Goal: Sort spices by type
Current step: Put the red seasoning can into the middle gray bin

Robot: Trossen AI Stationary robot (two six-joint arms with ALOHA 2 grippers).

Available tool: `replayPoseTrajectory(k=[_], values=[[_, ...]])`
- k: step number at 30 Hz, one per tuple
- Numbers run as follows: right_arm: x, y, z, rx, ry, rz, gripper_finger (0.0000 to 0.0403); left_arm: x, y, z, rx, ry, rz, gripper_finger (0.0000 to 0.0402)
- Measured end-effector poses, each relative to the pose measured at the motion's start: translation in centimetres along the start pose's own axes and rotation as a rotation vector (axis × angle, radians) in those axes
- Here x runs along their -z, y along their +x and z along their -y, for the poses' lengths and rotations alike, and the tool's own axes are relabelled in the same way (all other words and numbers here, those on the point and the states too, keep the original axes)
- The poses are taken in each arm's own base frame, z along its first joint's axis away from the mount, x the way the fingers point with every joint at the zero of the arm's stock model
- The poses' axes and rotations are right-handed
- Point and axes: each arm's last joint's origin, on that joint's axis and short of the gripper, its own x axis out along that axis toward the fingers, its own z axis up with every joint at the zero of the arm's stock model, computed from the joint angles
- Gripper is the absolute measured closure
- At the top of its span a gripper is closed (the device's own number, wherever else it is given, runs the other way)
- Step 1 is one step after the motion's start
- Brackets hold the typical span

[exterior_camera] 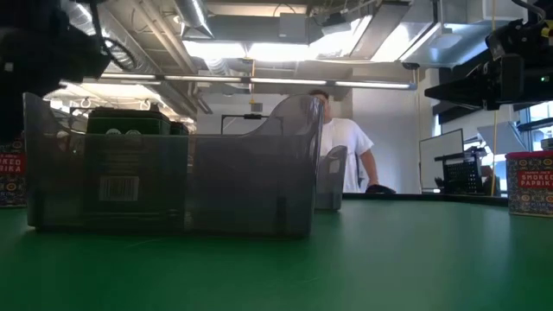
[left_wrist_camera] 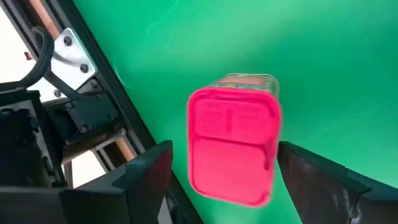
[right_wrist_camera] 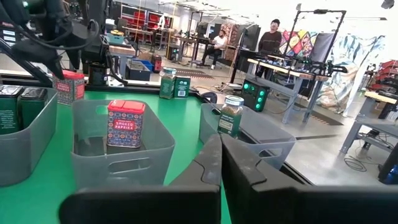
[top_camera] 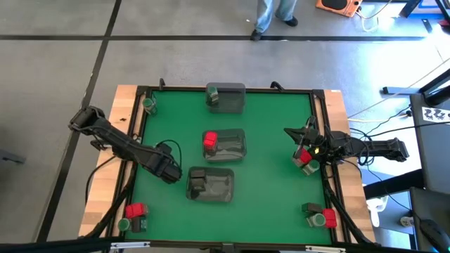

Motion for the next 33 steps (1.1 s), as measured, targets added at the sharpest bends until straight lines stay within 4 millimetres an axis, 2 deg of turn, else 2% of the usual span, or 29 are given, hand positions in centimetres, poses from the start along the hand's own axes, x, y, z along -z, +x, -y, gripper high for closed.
replayPoseTrajectory(k=[3, 12, 19, 21, 26, 33], values=[[0.0, 0.0, 0.0, 0.000, 0.000, 0.000, 0.0397, 0.1, 0.9, -0.1, -0.009, 0.001, -0.001, 0.0117], [0.0, 0.0, 0.0, 0.000, 0.000, 0.000, 0.0397, 0.1, 2.9, 1.0, 0.109, 0.048, 0.000, 0.0123], [0.0, 0.0, 0.0, 0.000, 0.000, 0.000, 0.0397, 0.1, 3.3, 1.4, 0.154, 0.088, -0.002, 0.0206], [0.0, 0.0, 0.0, 0.000, 0.000, 0.000, 0.0397, 0.1, 3.2, 1.4, 0.153, 0.090, -0.001, 0.0206], [0.0, 0.0, 0.0, 0.000, 0.000, 0.000, 0.0397, -0.5, 0.8, 1.8, 0.190, 0.096, 0.031, 0.0206], [0.0, 0.0, 0.0, 0.000, -0.001, -0.001, 0.0397, -3.3, -4.6, 2.0, 0.259, 0.072, 0.227, 0.0206]])
